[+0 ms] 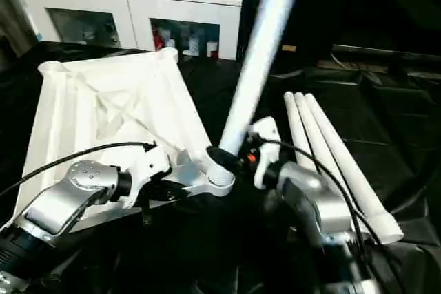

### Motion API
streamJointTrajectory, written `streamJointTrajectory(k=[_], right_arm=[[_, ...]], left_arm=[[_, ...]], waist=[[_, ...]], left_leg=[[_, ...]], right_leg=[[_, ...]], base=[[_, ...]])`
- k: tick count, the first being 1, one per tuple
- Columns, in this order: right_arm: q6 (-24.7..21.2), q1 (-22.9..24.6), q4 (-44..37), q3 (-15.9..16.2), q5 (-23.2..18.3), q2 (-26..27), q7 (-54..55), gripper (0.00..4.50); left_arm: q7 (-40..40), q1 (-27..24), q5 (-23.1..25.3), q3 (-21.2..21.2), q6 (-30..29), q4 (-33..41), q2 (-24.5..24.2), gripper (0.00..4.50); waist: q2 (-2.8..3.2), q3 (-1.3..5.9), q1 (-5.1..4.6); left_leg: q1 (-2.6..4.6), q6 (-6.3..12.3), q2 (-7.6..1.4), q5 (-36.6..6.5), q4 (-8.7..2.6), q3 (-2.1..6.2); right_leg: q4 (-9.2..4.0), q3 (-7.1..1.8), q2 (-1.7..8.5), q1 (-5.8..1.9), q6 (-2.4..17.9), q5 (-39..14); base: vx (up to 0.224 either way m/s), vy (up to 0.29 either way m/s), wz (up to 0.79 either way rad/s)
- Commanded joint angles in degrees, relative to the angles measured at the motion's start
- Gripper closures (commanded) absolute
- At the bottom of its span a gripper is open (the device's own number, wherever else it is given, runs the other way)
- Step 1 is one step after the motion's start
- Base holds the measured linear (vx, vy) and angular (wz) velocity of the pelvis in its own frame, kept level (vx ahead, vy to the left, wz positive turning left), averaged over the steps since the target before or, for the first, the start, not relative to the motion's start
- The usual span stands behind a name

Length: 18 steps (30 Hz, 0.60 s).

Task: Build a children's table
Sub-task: Insert table leg to table base

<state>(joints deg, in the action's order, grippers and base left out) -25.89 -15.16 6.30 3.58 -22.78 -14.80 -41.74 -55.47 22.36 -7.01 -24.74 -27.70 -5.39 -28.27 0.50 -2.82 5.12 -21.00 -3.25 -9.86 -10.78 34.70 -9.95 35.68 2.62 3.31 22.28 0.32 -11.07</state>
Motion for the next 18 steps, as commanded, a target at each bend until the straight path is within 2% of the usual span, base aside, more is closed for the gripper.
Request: streamJointTrajectory(k=[1, 2, 3, 4, 6, 7, 10, 11, 13, 16, 17, 18], right_arm=[[0.32, 2.98, 0.2, 0.12, 1.89, -0.66, 0.48, 2.6], [0.89, 3.6, -0.24, 0.41, 2.24, -0.8, 0.41, 2.6], [1.33, 4.01, -0.51, 0.59, 2.5, -0.89, 0.33, 2.6], [2.23, 5.2, -1.58, 0.98, 2.87, -0.97, 0.41, 2.6], [3.18, 6.34, -2.75, 1.41, 3.33, -1.17, 0.69, 2.61], [3.43, 6.56, -3.05, 1.61, 3.59, -1.38, 0.8, 2.61], [3.7, 6.69, -4.01, 2.62, 4.65, -2.23, 0.87, 2.61], [3.82, 6.59, -4.42, 3.23, 5.18, -2.67, 0.71, 2.61], [3.87, 6.3, -4.94, 4.25, 5.98, -3.33, 0.34, 2.61], [3.64, 4.96, -4.84, 6.53, 8.02, -4.75, -0.65, 2.61], [3.64, 4.88, -4.82, 6.68, 8.12, -4.84, -0.75, 2.61], [3.38, 4.21, -4.53, 7.74, 8.41, -5.39, -1.64, 2.61]], left_arm=[[-1.09, 1.24, 0.66, -0.61, -0.21, -0.89, -0.05, 4.5], [-1.04, 1.4, 0.71, -0.62, -0.23, -1.09, 0.03, 4.5], [-1.01, 1.51, 0.76, -0.63, -0.25, -1.24, 0.1, 4.5], [-0.95, 1.68, 0.86, -0.6, -0.16, -1.6, 0.19, 4.5], [-0.9, 1.83, 0.97, -0.59, -0.07, -1.93, 0.3, 4.5], [-0.95, 1.89, 1.02, -0.61, -0.05, -2.03, 0.35, 4.5], [-1.07, 1.98, 1.09, -0.57, 0.09, -2.2, 0.45, 4.5], [-1.15, 2.01, 1.13, -0.54, 0.18, -2.27, 0.5, 4.5], [-1.28, 2.04, 1.22, -0.52, 0.35, -2.37, 0.54, 4.5], [-1.45, 2.05, 1.39, -0.66, 0.51, -2.35, 0.59, 4.5], [-1.46, 2.05, 1.39, -0.66, 0.52, -2.35, 0.6, 4.5], [-1.45, 1.97, 1.43, -0.58, 0.45, -2.28, 0.65, 4.5]], waist=[[0.53, 2.85, -0.47], [0.65, 2.9, -0.35], [1.14, 2.87, -0.37], [0.95, 2.9, -0.46], [1.04, 2.93, -0.33], [1.31, 2.98, -0.42], [1.38, 3.01, -0.56], [1.18, 2.99, -0.61], [1.29, 2.97, -0.54], [0.95, 2.84, -0.61], [1.04, 2.79, -0.63], [0.8, 2.75, -0.68]], left_leg=[[1.03, -1.91, -2.95, -19.59, -5.0, 1.58], [1.12, -1.83, -3.02, -19.46, -5.0, 1.57], [1.39, -1.82, -3.01, -19.9, -4.92, 1.43], [1.19, -1.61, -2.94, -19.41, -5.02, 1.53], [1.28, -1.27, -3.09, -18.85, -5.11, 1.46], [1.3, -1.27, -3.1, -18.87, -5.14, 1.47], [1.08, -1.31, -3.09, -18.88, -5.25, 1.55], [1.05, -1.3, -3.09, -18.83, -5.25, 1.51], [1.18, -1.23, -3.08, -18.99, -5.22, 1.48], [1.1, -1.09, -3.06, -19.27, -5.27, 1.56], [1.14, -1.11, -3.06, -19.45, -5.27, 1.55], [1.2, -1.1, -3.05, -19.92, -5.22, 1.53]], right_leg=[[-5.87, -2.68, 4.58, -1.4, 8.32, -23.27], [-5.92, -2.72, 4.63, -1.33, 8.19, -23.44], [-6.21, -2.81, 4.62, -1.06, 8.25, -23.59], [-6.09, -2.71, 4.61, -1.4, 8.38, -23.45], [-6.18, -2.75, 4.63, -1.31, 8.22, -23.0], [-6.13, -2.8, 4.59, -1.28, 8.41, -22.57], [-6.02, -2.7, 4.59, -1.49, 8.51, -22.28], [-6.07, -2.72, 4.59, -1.5, 8.45, -22.36], [-6.13, -2.77, 4.63, -1.4, 8.22, -22.99], [-6.28, -2.74, 4.76, -1.41, 7.56, -25.59], [-6.38, -2.75, 4.76, -1.32, 7.42, -26.13], [-6.58, -2.77, 4.79, -1.19, 7.07, -27.22]], base=[[0.0, 0.0, 0.0], [0.0, 0.0, 0.0], [0.0, 0.0, 0.0], [0.0, 0.0, 0.0], [0.0, 0.0, 0.0], [0.0, 0.0, 0.0], [0.0, 0.0, 0.0], [0.0, 0.0, 0.0], [0.0, 0.0, 0.0], [0.0, 0.0, 0.0], [0.0, 0.0, 0.0], [0.0, 0.0, 0.0]])
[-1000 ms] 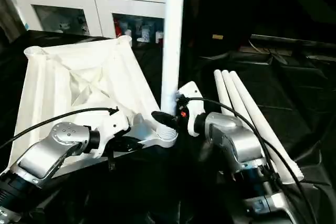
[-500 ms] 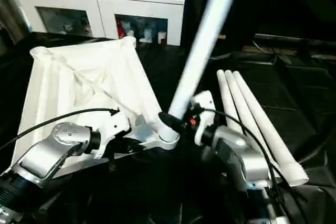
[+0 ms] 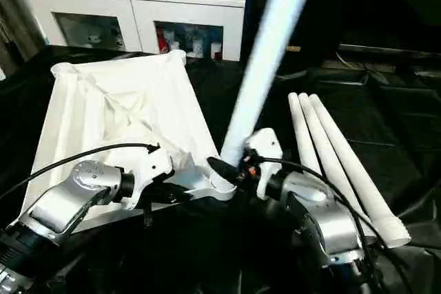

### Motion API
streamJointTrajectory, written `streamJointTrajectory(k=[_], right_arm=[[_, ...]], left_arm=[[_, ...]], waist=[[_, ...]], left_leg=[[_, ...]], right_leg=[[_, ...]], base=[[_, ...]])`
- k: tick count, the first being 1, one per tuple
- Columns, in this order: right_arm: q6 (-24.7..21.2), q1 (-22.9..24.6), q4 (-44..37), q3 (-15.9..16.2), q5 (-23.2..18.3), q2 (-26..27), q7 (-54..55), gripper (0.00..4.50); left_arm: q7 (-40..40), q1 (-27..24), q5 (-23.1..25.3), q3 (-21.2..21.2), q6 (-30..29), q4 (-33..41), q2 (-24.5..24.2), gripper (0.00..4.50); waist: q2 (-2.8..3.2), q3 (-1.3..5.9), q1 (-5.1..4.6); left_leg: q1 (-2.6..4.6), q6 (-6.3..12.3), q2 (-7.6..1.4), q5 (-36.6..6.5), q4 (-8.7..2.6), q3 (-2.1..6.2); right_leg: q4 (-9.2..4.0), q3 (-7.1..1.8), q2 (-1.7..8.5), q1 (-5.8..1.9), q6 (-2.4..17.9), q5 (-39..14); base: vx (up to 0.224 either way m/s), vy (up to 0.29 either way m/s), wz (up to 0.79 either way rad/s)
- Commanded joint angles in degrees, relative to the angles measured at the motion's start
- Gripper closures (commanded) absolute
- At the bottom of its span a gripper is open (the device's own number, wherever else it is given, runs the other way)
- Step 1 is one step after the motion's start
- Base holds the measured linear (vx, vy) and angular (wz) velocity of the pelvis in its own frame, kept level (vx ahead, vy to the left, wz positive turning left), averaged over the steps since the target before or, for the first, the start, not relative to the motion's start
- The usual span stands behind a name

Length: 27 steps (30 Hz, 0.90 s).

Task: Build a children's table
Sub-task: Insert table leg to table base

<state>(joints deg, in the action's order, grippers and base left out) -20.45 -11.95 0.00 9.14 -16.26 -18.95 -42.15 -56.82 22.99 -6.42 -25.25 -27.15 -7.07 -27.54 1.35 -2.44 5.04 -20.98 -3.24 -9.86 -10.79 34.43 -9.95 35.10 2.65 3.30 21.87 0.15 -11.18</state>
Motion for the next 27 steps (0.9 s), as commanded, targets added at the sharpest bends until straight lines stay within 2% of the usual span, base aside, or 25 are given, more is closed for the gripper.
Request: streamJointTrajectory(k=[1, 3, 4, 6, 9, 10, 11, 14, 15, 16, 17, 24, 27], right_arm=[[-2.22, 0.77, 1.9, 2.61, 1.86, -1.5, -1.75, 2.61], [-2.68, 0.41, 2.21, 3.24, 1.83, -1.87, -2.53, 2.61], [-2.98, 0.24, 2.34, 3.66, 1.81, -2.12, -3.03, 2.61], [-3.05, -0.31, 3.71, 4.27, 1.91, -2.45, -4.36, 2.61], [-2.48, -0.87, 5.42, 4.48, 1.86, -2.52, -5.58, 2.61], [-2.1, -1.22, 6.2, 4.72, 2.05, -2.57, -6.06, 2.61], [-1.95, -1.43, 6.56, 4.83, 1.95, -2.58, -6.54, 2.61], [-0.16, -2.92, 8.76, 6.26, 1.76, -3.4, -10.99, 2.61], [0.06, -3.03, 8.93, 6.41, 1.9, -3.53, -11.28, 2.61], [0.89, -3.46, 9.69, 6.87, 2.65, -3.89, -11.8, 2.61], [0.89, -3.46, 9.69, 6.87, 2.65, -3.89, -11.8, 2.61], [2.04, -5.12, 11.7, 7.11, 1.81, -5.25, -17.69, 2.61], [3.28, -5.64, 13.61, 6.8, 2.01, -4.86, -17.77, 2.61]], left_arm=[[-0.1, 1.28, 0.85, -0.04, -0.13, -0.55, -0.08, 4.5], [-0.12, 1.13, 0.89, -0.01, -0.08, -0.48, -0.15, 4.5], [-0.17, 0.99, 0.93, 0.02, -0.01, -0.37, -0.25, 4.5], [-0.31, 0.74, 1.0, 0.14, 0.16, -0.21, -0.44, 4.5], [-0.62, 0.6, 1.1, 0.12, 0.95, -0.12, -0.55, 4.5], [-0.98, 0.43, 1.07, 0.1, 1.62, 0.11, -0.71, 4.5], [-1.3, 0.32, 0.92, 0.08, 1.96, 0.32, -0.77, 4.5], [-4.24, -0.56, -0.44, -0.17, 4.01, 2.37, -1.42, 4.5], [-4.43, -0.61, -0.53, -0.17, 4.03, 2.52, -1.48, 4.5], [-4.82, -0.68, -0.72, -0.19, 3.8, 2.88, -1.63, 4.5], [-4.82, -0.68, -0.72, -0.19, 3.8, 2.88, -1.63, 4.5], [-5.97, -0.25, -0.73, 0.06, 3.31, 3.68, -2.52, 4.5], [-5.55, 0.22, -0.67, 0.63, 2.98, 3.26, -2.2, 4.5]], waist=[[-0.29, 2.33, -0.65], [-0.07, 2.37, -0.57], [-0.45, 2.37, -0.59], [-0.21, 2.46, -0.54], [-0.2, 2.5, -0.58], [-1.04, 2.44, -0.65], [-0.57, 2.42, -0.48], [-0.74, 2.4, -0.51], [-0.74, 2.39, -0.61], [-0.64, 2.39, -0.47], [-0.73, 2.39, -0.53], [-0.68, 2.69, -0.37], [-0.62, 2.67, -0.41]], left_leg=[[1.02, -1.05, -3.06, -19.88, -5.07, 1.58], [1.08, -0.93, -3.09, -19.71, -5.0, 1.62], [1.03, -0.79, -3.11, -19.45, -5.02, 1.56], [0.97, -0.64, -3.17, -18.84, -5.05, 1.59], [0.87, -0.58, -3.2, -18.57, -5.06, 1.58], [0.84, -0.35, -3.22, -18.61, -5.05, 1.43], [0.81, -0.31, -3.16, -18.33, -5.09, 1.52], [0.97, -0.42, -3.22, -19.47, -5.05, 1.57], [0.82, -0.42, -3.25, -19.71, -5.15, 1.68], [1.14, -0.47, -3.37, -19.91, -5.12, 1.59], [1.13, -0.5, -3.37, -19.92, -5.14, 1.58], [0.82, 0.01, -3.41, -17.2, -5.14, 1.41], [0.83, 0.1, -3.42, -17.07, -5.12, 1.34]], right_leg=[[-5.98, -2.76, 4.8, -0.88, 6.93, -27.69], [-6.03, -2.82, 4.89, -0.78, 6.72, -28.09], [-6.08, -2.82, 4.84, -0.76, 6.6, -27.94], [-5.88, -2.86, 4.84, -0.8, 6.88, -26.62], [-5.72, -2.86, 4.83, -0.91, 7.56, -25.02], [-5.82, -2.84, 4.8, -0.88, 7.69, -24.98], [-5.72, -2.85, 4.92, -0.93, 7.67, -25.52], [-5.96, -2.8, 5.05, -0.73, 7.36, -27.22], [-5.91, -2.78, 5.05, -0.93, 7.15, -27.62], [-5.98, -2.87, 4.99, -0.58, 7.22, -27.25], [-5.93, -2.87, 4.97, -0.61, 7.37, -26.95], [-5.19, -2.94, 4.82, -1.1, 9.63, -20.31], [-5.09, -2.88, 4.86, -1.16, 10.57, -19.13]], base=[[0.0, 0.0, 0.0], [0.0, 0.0, 0.0], [0.0, 0.0, 0.0], [0.0, 0.0, 0.0], [0.0, 0.0, 0.0], [0.0, 0.0, 0.0], [0.0, 0.0, 0.0], [0.0, 0.0, 0.0], [0.0, 0.0, 0.0], [0.0, 0.0, 0.0], [0.0, 0.0, 0.0], [0.0, 0.0, 0.0], [0.0, 0.0, 0.0]])
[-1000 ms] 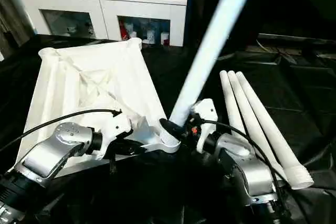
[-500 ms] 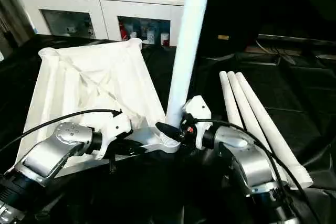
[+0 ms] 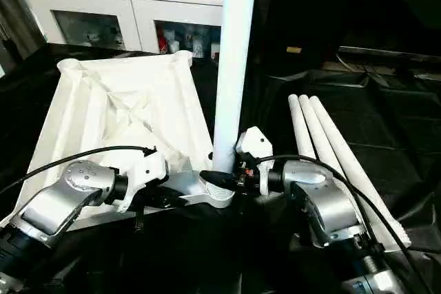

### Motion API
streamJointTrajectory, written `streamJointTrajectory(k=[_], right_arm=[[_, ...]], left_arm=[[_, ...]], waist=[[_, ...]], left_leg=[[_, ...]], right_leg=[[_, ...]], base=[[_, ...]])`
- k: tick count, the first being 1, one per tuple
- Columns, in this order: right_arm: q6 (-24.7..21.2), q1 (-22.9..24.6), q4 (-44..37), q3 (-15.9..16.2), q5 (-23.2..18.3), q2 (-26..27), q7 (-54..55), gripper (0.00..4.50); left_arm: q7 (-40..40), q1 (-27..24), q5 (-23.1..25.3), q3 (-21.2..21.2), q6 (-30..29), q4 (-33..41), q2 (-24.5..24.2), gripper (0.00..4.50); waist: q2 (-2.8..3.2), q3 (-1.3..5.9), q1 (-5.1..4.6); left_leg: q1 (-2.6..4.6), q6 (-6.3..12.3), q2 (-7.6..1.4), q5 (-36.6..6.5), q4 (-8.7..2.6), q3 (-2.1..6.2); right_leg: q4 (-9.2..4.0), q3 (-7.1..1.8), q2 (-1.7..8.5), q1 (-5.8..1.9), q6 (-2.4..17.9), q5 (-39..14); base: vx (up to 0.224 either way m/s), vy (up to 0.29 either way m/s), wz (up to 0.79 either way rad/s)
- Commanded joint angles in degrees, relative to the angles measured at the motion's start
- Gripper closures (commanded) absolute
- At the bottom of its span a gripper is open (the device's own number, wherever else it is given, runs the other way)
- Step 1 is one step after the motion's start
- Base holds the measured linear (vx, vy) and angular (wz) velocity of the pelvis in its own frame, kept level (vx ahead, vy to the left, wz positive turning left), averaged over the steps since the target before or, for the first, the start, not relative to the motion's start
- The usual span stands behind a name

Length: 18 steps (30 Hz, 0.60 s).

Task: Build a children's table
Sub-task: Insert table leg to table base

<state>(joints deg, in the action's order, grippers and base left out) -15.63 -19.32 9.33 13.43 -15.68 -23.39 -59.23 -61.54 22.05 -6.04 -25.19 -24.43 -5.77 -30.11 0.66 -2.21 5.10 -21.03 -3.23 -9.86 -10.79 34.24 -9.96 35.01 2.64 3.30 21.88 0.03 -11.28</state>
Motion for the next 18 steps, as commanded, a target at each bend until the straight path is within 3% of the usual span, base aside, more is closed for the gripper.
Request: streamJointTrajectory(k=[1, 5, 8, 9, 12, 14, 16, 18], right_arm=[[-1.18, 1.63, 5.07, 2.18, 1.54, 0.04, 0.11, 2.61], [-0.07, 0.89, 8.27, 0.86, 3.33, 1.91, 4.73, 2.61], [0.62, 0.15, 10.43, 0.01, 4.82, 3.18, 8.61, 2.61], [1.73, -1.24, 14.07, -1.39, 6.96, 5.42, 15.73, 2.61], [1.66, -2.34, 16.76, -3.07, 7.33, 8.06, 21.55, 2.61], [1.34, -2.82, 17.8, -3.38, 7.77, 9.53, 24.44, 2.61], [1.44, -3.44, 19.07, -3.43, 8.55, 10.88, 27.3, 2.61], [1.41, -4.52, 21.16, -3.81, 9.2, 13.18, 31.39, 2.61]], left_arm=[[-0.3, 1.45, -1.06, 0.85, -0.29, 1.68, 0.7, 4.5], [2.36, 2.77, -0.38, 1.67, -2.46, 0.42, 2.26, 4.5], [3.85, 3.41, -0.09, 2.13, -3.51, -0.1, 3.16, 4.5], [6.76, 4.78, 0.73, 2.69, -5.32, -0.89, 4.86, 4.5], [9.84, 6.55, 1.46, 3.12, -7.65, -1.68, 7.13, 4.5], [11.63, 7.62, 1.77, 3.24, -9.66, -1.95, 8.62, 4.5], [14.11, 8.78, 2.44, 3.36, -11.83, -2.62, 10.37, 4.5], [17.4, 10.38, 3.11, 3.5, -15.01, -3.67, 13.17, 4.5]], waist=[[0.17, 2.34, -0.49], [0.0, 2.04, -0.68], [-0.02, 1.75, -1.19], [0.05, 1.69, -1.67], [0.1, 1.59, -2.67], [0.51, 1.63, -3.24], [0.83, 1.74, -3.76], [1.05, 1.58, -3.99]], left_leg=[[0.94, -0.06, -3.39, -17.72, -4.98, 1.37], [1.18, -0.73, -3.23, -20.36, -4.97, 1.46], [1.19, -1.43, -3.08, -22.9, -5.07, 1.81], [1.36, -2.06, -3.1, -24.52, -5.08, 1.98], [1.48, -2.6, -2.68, -26.77, -4.92, 2.46], [1.47, -2.72, -2.87, -28.73, -5.16, 2.85], [0.89, -2.78, -3.08, -29.59, -5.66, 3.33], [1.28, -3.17, -3.08, -31.78, -5.74, 3.4]], right_leg=[[-5.07, -2.85, 4.83, -1.15, 10.66, -19.9], [-5.69, -2.84, 4.99, -0.84, 9.54, -25.7], [-6.35, -2.59, 5.12, -0.55, 7.21, -32.32], [-6.8, -2.48, 5.29, -0.31, 5.91, -35.65], [-7.32, -1.72, 5.21, -0.1, 4.68, -38.94], [-7.52, -1.16, 5.22, -0.36, 4.52, -38.27], [-7.28, -0.63, 5.28, -0.98, 5.59, -33.59], [-7.43, -0.42, 5.18, -0.72, 6.13, -32.32]], base=[[0.0, 0.0, 0.0], [0.0, 0.0, 0.0], [0.0, 0.0, 0.0], [0.0, 0.0, 0.0], [0.0, 0.0, 0.0], [0.0, 0.0, 0.0], [0.0, 0.0, 0.0], [0.0, 0.0, 0.0]])
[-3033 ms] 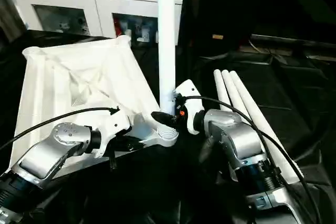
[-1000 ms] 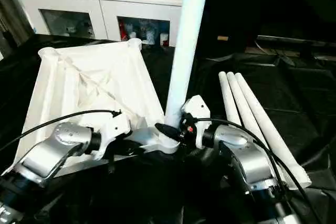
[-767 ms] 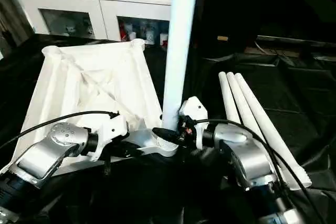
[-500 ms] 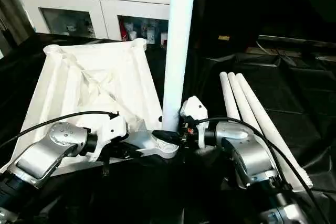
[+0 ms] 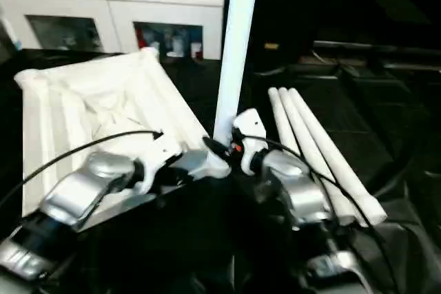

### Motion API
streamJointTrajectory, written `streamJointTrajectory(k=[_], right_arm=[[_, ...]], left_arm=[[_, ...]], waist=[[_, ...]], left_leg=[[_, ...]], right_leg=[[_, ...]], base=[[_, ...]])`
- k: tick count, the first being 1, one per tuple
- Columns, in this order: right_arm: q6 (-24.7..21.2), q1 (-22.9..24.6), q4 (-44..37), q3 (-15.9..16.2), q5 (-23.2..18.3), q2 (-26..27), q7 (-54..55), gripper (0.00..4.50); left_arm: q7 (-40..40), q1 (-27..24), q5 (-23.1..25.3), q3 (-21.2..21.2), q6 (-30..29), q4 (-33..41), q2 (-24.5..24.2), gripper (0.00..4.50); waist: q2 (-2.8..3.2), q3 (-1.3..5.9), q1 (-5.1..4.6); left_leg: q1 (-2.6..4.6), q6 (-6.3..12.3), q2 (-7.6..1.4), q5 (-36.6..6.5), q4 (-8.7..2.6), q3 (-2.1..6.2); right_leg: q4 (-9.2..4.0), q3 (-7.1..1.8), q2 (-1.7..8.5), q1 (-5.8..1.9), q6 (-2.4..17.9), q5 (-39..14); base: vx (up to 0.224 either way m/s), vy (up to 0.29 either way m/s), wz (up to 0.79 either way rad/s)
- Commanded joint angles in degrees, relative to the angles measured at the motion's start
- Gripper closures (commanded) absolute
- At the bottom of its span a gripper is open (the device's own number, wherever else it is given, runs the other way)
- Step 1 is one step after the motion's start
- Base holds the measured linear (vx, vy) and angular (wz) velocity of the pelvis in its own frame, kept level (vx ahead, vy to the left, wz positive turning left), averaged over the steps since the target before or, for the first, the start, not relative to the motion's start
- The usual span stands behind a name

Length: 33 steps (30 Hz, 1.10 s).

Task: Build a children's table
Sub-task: Insert table leg to table base

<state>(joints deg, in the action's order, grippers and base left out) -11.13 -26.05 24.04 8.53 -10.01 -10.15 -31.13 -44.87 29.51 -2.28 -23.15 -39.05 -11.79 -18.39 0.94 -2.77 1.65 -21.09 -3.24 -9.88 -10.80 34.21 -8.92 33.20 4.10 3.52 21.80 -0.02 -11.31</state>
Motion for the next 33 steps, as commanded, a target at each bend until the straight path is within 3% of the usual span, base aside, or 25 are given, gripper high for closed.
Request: streamJointTrajectory(k=[1, 6, 11, 14, 17, 18, 20, 21, 22, 23, 24, 25, 26, 27, 28, 29, 30, 31, 33], right_arm=[[-3.09, 1.47, 7.82, 0.48, 3.68, 1.23, 5.59, 2.61], [-3.88, -2.58, 14.51, -1.23, 3.35, 6.24, 12.06, 2.61], [-4.06, -4.13, 16.29, -1.46, 3.22, 7.98, 13.06, 2.61], [-3.78, -4.8, 17.45, -1.65, 3.76, 8.58, 12.91, 2.61], [-3.3, -5.3, 18.39, -1.6, 4.05, 8.78, 12.95, 2.61], [-3.13, -5.47, 18.73, -1.57, 4.12, 8.86, 13.05, 2.61], [-3.42, -5.74, 18.99, -1.55, 4.31, 8.96, 13.36, 2.61], [-3.62, -5.93, 19.19, -1.71, 4.35, 9.08, 13.66, 2.61], [-3.43, -6.17, 19.38, -1.5, 4.67, 8.97, 13.01, 2.61], [-3.36, -6.25, 19.45, -1.43, 4.78, 8.94, 12.78, 2.61], [-3.07, -6.42, 19.51, -1.73, 4.84, 8.96, 12.47, 2.61], [-3.0, -6.56, 19.3, -2.02, 4.56, 9.0, 11.94, 2.26], [-2.99, -6.62, 19.21, -2.09, 4.49, 8.99, 11.82, 2.05], [-2.79, -6.92, 18.94, -2.03, 4.52, 8.82, 11.31, 2.05], [-2.39, -7.08, 18.98, -1.8, 4.76, 8.68, 10.99, 1.88], [-2.28, -7.11, 19.0, -1.74, 4.82, 8.65, 10.9, 1.82], [-2.06, -7.26, 18.84, -1.81, 4.77, 8.6, 10.61, 1.62], [-1.94, -7.39, 18.45, -1.94, 4.54, 8.56, 10.17, 1.62], [-1.82, -7.54, 17.35, -2.17, 4.04, 8.3, 9.23, 1.38]], left_arm=[[2.39, 3.61, -0.16, 1.5, -1.63, 1.83, 2.96, 4.5], [7.22, 4.62, 1.2, -0.64, -7.28, 3.15, 9.37, 4.5], [8.91, 4.57, 1.96, -1.11, -8.0, 2.62, 10.08, 4.5], [9.2, 5.01, 2.32, -0.35, -8.35, 2.2, 9.51, 4.5], [9.23, 5.14, 2.54, 0.18, -8.65, 2.16, 9.2, 4.5], [9.33, 5.09, 2.65, 0.38, -8.79, 2.23, 9.21, 4.5], [9.32, 5.0, 2.67, 0.53, -8.81, 2.33, 9.08, 4.5], [9.3, 4.86, 2.67, 0.62, -8.69, 2.46, 8.96, 4.5], [9.06, 4.67, 2.63, 0.62, -8.36, 2.66, 8.67, 4.5], [8.98, 4.6, 2.62, 0.62, -8.25, 2.72, 8.57, 4.5], [8.7, 4.42, 2.69, 0.66, -7.55, 2.86, 8.37, 4.5], [8.28, 4.25, 2.68, 0.72, -6.82, 3.03, 8.16, 4.5], [8.12, 4.2, 2.64, 0.75, -6.56, 3.09, 8.1, 4.5], [7.41, 3.94, 2.4, 0.9, -5.49, 3.43, 7.8, 4.5], [7.04, 3.79, 2.29, 0.91, -4.95, 3.62, 7.62, 4.5], [6.95, 3.75, 2.26, 0.91, -4.82, 3.66, 7.57, 4.5], [6.59, 3.62, 2.26, 0.77, -4.54, 3.88, 7.24, 4.5], [6.13, 3.45, 2.25, 0.59, -4.09, 4.11, 6.83, 4.5], [5.13, 3.06, 2.19, 0.28, -3.0, 4.67, 5.99, 4.5]], waist=[[0.54, 2.17, -0.59], [0.83, 1.89, -1.23], [1.15, 1.74, -2.09], [1.4, 1.64, -2.33], [1.58, 1.4, -2.74], [1.48, 1.21, -2.97], [1.87, 0.71, -3.41], [2.68, 0.37, -3.19], [3.86, 0.84, 0.0], [0.8, 1.71, 0.64], [-1.42, 1.11, 0.79], [-2.01, 1.83, 0.66], [-1.62, 1.69, 1.4], [0.43, 2.81, 2.73], [-0.16, 3.5, 1.82], [0.51, 3.77, 2.0], [0.91, 3.67, 1.51], [1.0, 3.46, 1.39], [0.92, 3.33, 1.49]], left_leg=[[1.46, -3.01, -2.9, -32.11, -5.63, 2.31], [1.77, -2.64, -2.7, -33.76, -5.45, 2.38], [1.86, -1.83, -2.54, -36.0, -5.38, 2.66], [1.98, -2.03, -2.82, -39.13, -5.8, 3.01], [2.38, -2.21, -2.85, -41.39, -5.9, 3.07], [2.55, -2.19, -2.82, -42.39, -5.91, 3.08], [3.22, -2.18, -2.95, -45.69, -6.36, 2.98], [0.98, -2.84, -4.52, -50.64, -9.52, 3.03], [-3.21, -4.32, -5.89, -55.34, -14.78, 1.36], [1.01, -1.1, -4.63, -46.77, -12.54, -0.42], [7.52, -1.13, -0.62, -28.53, 0.75, 0.08], [4.64, 1.09, -0.1, -17.06, 2.38, 0.34], [-0.08, 2.33, -1.08, -9.44, 1.3, 2.19], [-2.34, -0.5, -2.48, -2.92, -3.47, 3.12], [-0.56, -0.28, -2.73, -2.96, -4.08, 2.34], [0.28, -0.32, -2.98, -3.01, -4.0, 2.14], [0.45, 0.21, -2.87, -2.72, -3.76, 1.65], [-0.35, 0.77, -2.59, -4.18, -4.06, 1.4], [-0.24, 1.2, -2.59, -7.48, -4.15, 1.05]], right_leg=[[-5.83, -1.78, 5.04, -0.72, 6.3, -32.22], [-6.52, -1.38, 5.11, -0.38, 5.59, -34.26], [-7.15, -0.61, 5.12, -0.37, 4.45, -35.62], [-7.36, 0.95, 5.3, -0.78, 3.65, -34.63], [-7.65, 1.78, 5.28, -0.63, 3.16, -34.79], [-7.94, 2.32, 5.3, -0.61, 2.54, -35.9], [-8.46, 3.97, 4.52, -0.57, 1.22, -37.01], [-4.09, 4.06, 3.58, -3.4, 2.08, -30.8], [6.22, 2.11, 2.25, -7.37, 4.39, -14.59], [4.65, -1.92, 2.9, -3.56, 2.96, -17.0], [-8.29, -3.98, 8.95, 5.41, 2.4, -51.44], [-8.77, -5.74, 10.38, 2.93, 2.14, -56.38], [-7.1, -6.86, 12.09, -1.75, 3.14, -54.12], [-3.76, -3.84, 8.67, -4.04, 4.35, -36.26], [-1.57, -2.33, 4.73, -2.01, 6.96, -16.33], [-1.16, -2.18, 4.48, -1.85, 9.06, -9.6], [-0.77, -2.3, 4.44, -1.81, 13.36, -0.31], [-0.81, -2.02, 4.41, -2.56, 15.07, 1.52], [-1.43, -2.09, 4.85, -2.8, 15.31, -2.26]], base=[[0.0, 0.0, 0.0], [0.0, 0.0, 0.0], [0.0, 0.0, 0.0], [0.0, 0.0, 0.0], [0.0, 0.0, 0.0], [0.0, 0.0, 0.0], [0.0, 0.0, 0.0], [0.0, 0.0, 0.0], [0.0, 0.0, 0.0], [0.057, -0.124, 0.24], [0.057, -0.124, 0.24], [0.106, -0.137, -0.06], [0.115, -0.022, -0.44], [0.115, -0.022, -0.44], [0.103, 0.004, -0.15], [0.0, 0.0, 0.0], [0.0, 0.0, 0.0], [0.0, 0.0, 0.0], [0.0, 0.0, 0.0]])
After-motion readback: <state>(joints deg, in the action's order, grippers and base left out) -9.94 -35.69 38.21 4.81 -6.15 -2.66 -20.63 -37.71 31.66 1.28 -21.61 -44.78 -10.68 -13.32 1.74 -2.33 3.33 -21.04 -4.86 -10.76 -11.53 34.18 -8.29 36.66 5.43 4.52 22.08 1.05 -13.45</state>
